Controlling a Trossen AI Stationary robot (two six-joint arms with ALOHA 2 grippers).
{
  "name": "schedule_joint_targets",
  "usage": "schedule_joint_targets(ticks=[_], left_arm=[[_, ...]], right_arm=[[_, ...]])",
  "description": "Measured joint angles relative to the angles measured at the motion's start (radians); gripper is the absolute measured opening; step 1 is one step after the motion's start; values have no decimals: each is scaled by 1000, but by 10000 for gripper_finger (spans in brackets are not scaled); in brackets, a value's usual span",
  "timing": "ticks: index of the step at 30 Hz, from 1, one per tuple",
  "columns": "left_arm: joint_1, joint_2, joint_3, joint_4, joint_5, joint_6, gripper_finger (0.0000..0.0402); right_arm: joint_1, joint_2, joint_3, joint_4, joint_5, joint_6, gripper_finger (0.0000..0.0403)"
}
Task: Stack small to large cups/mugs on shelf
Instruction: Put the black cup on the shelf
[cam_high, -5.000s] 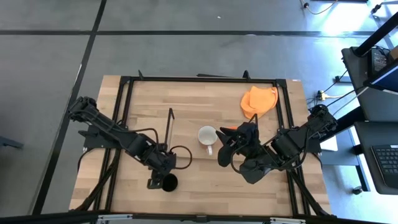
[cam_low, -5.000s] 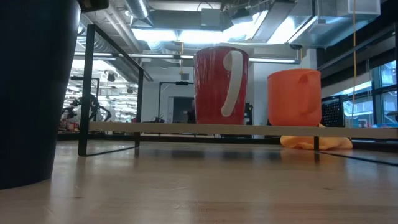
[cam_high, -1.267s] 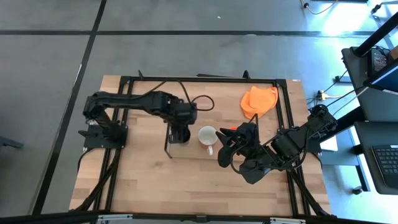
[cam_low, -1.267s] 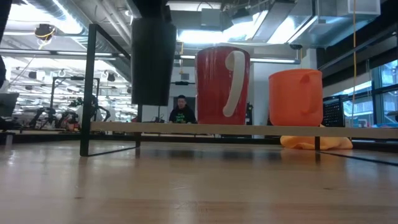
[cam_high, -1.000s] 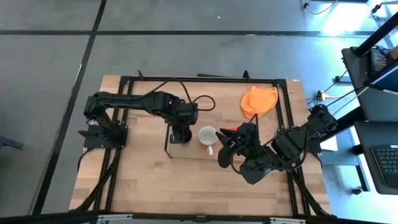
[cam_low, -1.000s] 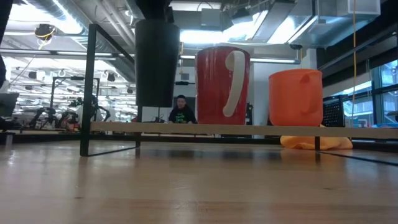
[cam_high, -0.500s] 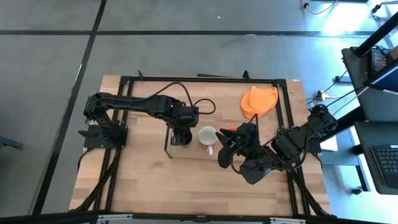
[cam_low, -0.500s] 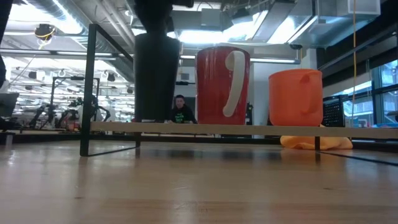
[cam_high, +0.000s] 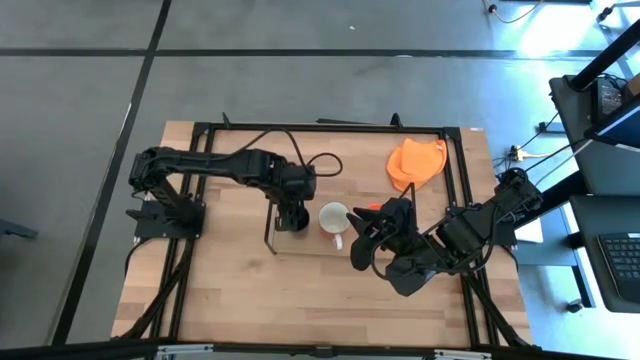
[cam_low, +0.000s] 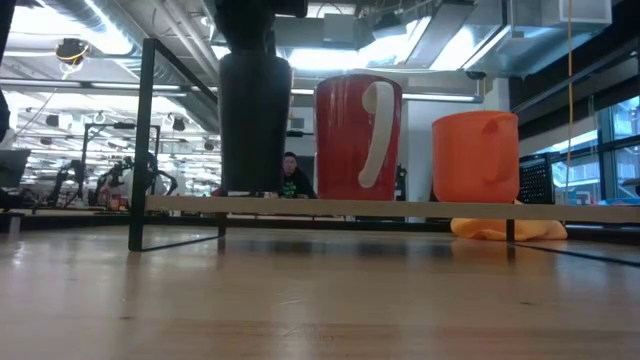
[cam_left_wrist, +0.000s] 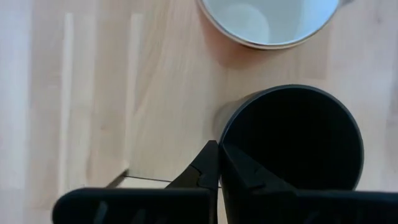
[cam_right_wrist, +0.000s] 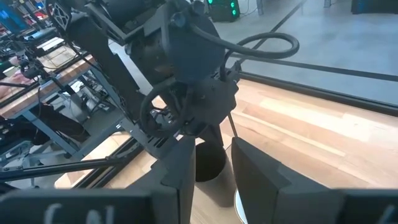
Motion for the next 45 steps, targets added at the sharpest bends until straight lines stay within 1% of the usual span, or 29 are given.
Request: schedule_joint_targets(ticks=[2,10,17,24,40,45], left_arm=[[4,0,0,2,24,-3,0],[5,0,0,0,25,-13,1],[5,0,0,0,25,-31,25],[5,0,0,-1,25,-34,34],[5,-7,1,-28,24,-33,31],[6,-26,1,-36,-2,-33,31]], right_arm=[[0,0,0,0,1,0,106],[0,0,0,-1,1,0,106],[0,0,0,-1,1,-1,106],[0,0,0,-1,1,-3,106],[0,0,0,-2,1,-4,106],[0,0,0,-2,2,-4,106]])
